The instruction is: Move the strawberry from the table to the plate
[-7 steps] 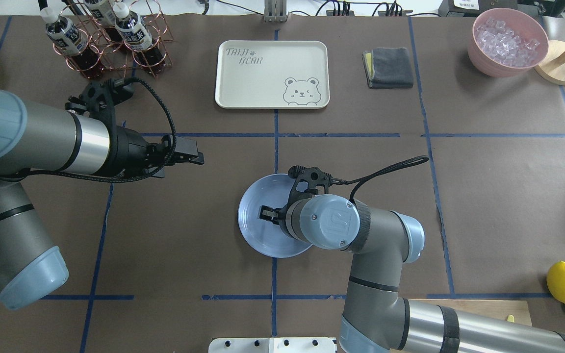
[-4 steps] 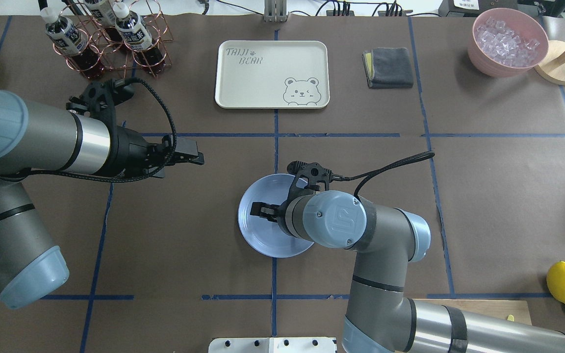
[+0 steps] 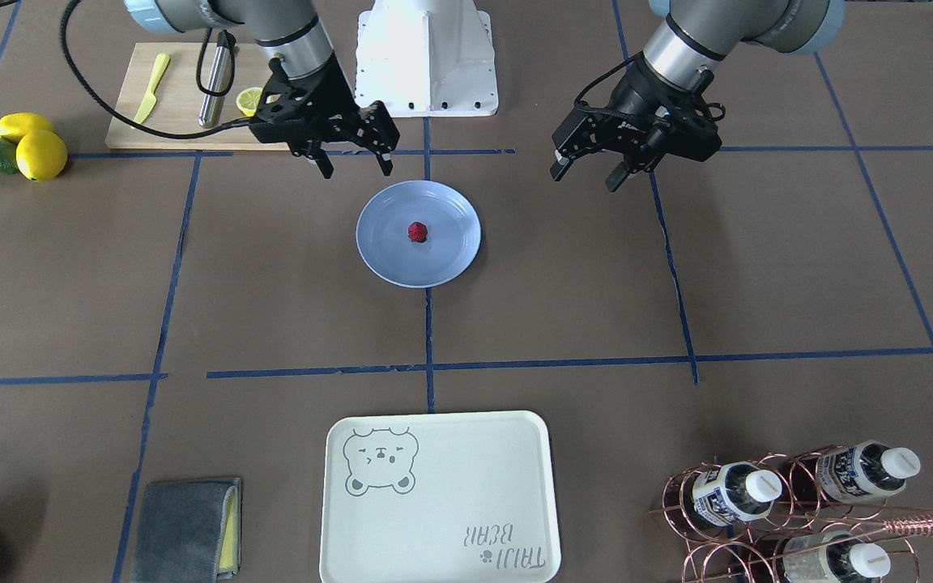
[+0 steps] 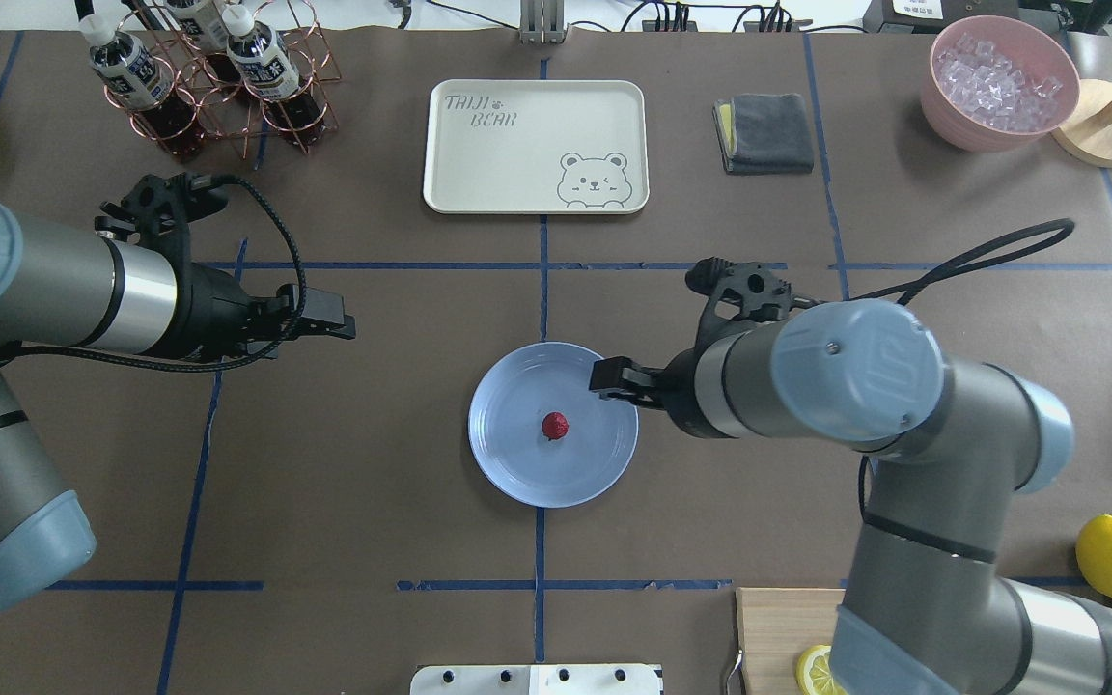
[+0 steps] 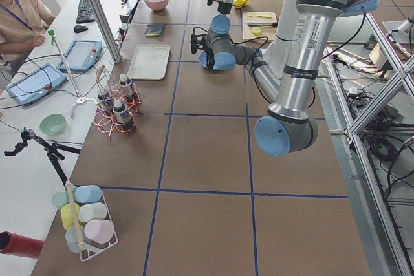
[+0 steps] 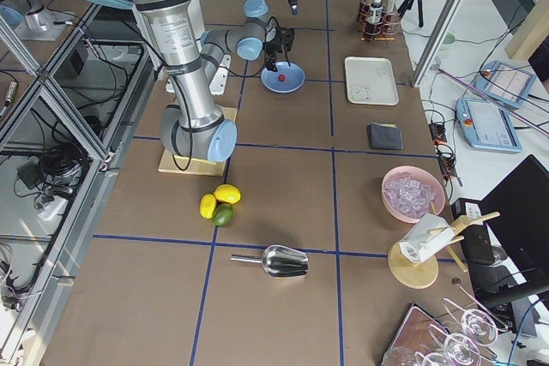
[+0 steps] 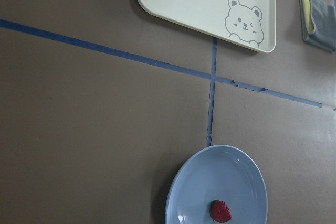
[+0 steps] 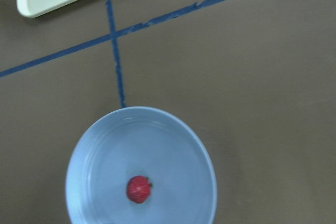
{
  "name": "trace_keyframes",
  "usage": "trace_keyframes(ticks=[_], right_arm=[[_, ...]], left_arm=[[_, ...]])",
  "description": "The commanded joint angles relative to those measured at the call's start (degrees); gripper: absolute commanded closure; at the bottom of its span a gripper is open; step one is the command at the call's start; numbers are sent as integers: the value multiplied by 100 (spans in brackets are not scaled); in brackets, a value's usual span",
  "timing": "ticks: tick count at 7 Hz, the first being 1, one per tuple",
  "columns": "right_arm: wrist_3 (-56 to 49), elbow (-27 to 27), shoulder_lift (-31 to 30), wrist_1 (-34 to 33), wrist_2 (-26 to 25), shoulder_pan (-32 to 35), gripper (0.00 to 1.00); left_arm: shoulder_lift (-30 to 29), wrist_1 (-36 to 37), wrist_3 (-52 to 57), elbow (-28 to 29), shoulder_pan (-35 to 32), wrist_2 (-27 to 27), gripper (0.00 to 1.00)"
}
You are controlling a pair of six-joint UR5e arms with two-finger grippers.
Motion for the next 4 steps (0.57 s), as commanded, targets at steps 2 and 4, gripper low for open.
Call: trace_keyframes(ticks=[2, 4], right_arm=[[-2572, 548, -1724, -42, 1324, 1626, 0], [-4656, 383, -2455, -60, 2432, 3128, 0]], left_arm=[[1279, -22, 2792, -84, -1241, -332, 1], [1984, -5, 4964, 3, -2262, -835, 1]])
